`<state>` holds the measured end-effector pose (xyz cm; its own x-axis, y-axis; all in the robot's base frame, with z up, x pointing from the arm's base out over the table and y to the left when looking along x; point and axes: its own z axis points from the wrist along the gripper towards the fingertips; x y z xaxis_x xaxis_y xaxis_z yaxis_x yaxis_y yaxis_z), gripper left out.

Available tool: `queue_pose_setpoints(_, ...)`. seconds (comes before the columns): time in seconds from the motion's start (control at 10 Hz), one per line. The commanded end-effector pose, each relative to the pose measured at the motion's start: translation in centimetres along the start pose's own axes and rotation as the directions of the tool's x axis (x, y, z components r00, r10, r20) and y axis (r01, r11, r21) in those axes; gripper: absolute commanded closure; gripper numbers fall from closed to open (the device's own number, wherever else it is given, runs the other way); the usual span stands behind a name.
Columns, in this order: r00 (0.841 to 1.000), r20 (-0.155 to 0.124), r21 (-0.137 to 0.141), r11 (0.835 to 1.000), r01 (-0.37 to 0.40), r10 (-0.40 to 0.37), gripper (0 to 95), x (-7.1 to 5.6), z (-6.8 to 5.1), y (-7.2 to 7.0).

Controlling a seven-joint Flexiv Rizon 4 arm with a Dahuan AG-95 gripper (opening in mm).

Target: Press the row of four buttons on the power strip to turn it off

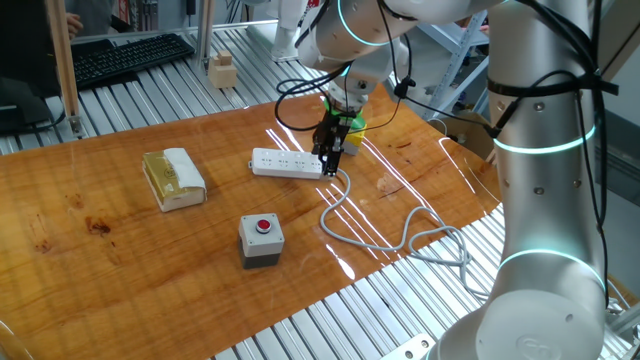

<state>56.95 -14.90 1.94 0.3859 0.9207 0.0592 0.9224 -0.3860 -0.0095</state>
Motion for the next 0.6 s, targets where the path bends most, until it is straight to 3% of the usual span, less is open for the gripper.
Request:
queue_pose_setpoints(0.1,1.0,0.003,-0.002,1.0,0.004,-0.004,0.0,-0.04,0.05,-0.16)
queue_pose_setpoints(0.6,1.0,0.003,-0.003,1.0,0.003,-0.003,0.0,-0.05,0.1,-0.48)
